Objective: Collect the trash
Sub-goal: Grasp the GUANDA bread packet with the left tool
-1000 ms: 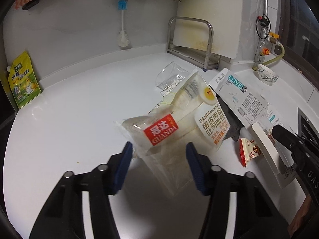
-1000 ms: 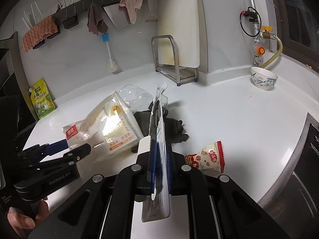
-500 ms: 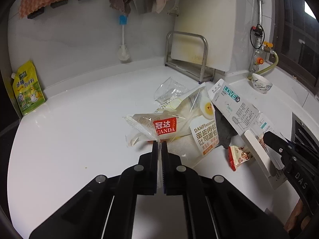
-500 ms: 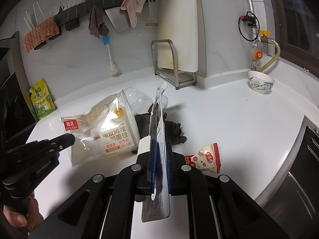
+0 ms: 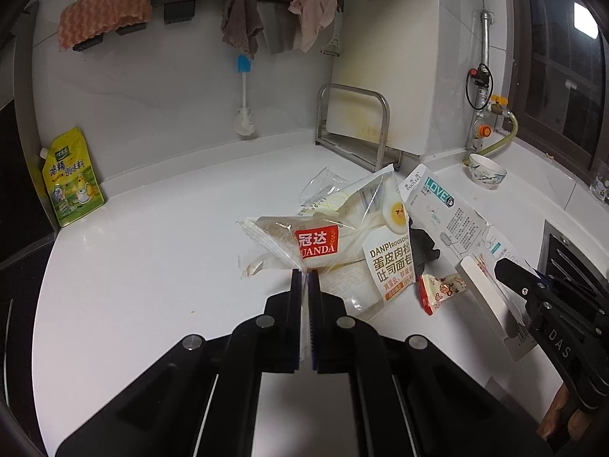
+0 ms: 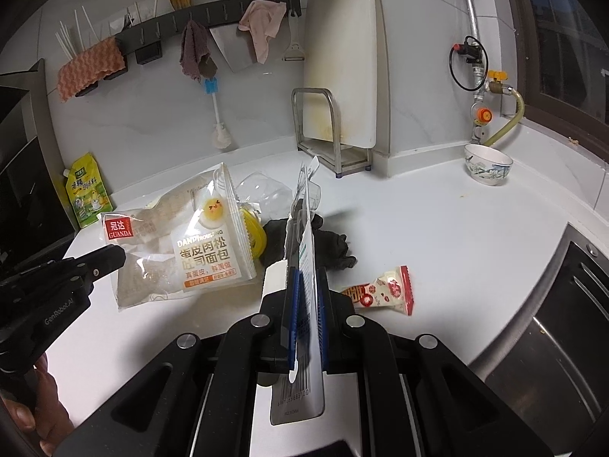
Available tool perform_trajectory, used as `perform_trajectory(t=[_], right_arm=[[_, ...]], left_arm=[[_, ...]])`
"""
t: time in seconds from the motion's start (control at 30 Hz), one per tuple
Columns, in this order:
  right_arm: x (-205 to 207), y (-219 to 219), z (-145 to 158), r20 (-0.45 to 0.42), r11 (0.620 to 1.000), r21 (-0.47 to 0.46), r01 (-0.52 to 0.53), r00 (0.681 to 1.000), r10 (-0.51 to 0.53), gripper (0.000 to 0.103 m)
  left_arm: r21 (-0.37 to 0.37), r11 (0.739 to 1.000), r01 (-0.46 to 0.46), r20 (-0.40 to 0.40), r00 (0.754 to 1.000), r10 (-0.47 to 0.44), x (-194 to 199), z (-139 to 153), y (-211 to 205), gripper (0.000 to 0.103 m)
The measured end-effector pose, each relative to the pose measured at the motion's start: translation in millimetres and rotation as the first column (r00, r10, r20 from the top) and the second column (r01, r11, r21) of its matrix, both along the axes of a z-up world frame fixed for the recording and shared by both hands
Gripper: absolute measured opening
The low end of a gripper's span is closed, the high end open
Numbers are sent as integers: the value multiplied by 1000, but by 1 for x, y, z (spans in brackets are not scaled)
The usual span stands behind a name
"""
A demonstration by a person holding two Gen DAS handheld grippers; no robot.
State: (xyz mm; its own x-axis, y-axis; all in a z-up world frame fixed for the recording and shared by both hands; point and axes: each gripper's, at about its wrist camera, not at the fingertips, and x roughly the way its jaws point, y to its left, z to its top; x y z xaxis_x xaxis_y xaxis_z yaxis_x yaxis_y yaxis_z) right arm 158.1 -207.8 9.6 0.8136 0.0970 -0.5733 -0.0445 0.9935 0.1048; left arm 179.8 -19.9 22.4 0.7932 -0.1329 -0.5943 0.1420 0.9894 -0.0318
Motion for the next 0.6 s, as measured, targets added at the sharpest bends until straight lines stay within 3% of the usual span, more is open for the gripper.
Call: perform_trajectory(t=[0.6], right_arm=[[-126,20,24,31,999,4,36,999,-36,9]], left_arm=[[-8,1000,15,17,1000,-15,-109,15,24,4]])
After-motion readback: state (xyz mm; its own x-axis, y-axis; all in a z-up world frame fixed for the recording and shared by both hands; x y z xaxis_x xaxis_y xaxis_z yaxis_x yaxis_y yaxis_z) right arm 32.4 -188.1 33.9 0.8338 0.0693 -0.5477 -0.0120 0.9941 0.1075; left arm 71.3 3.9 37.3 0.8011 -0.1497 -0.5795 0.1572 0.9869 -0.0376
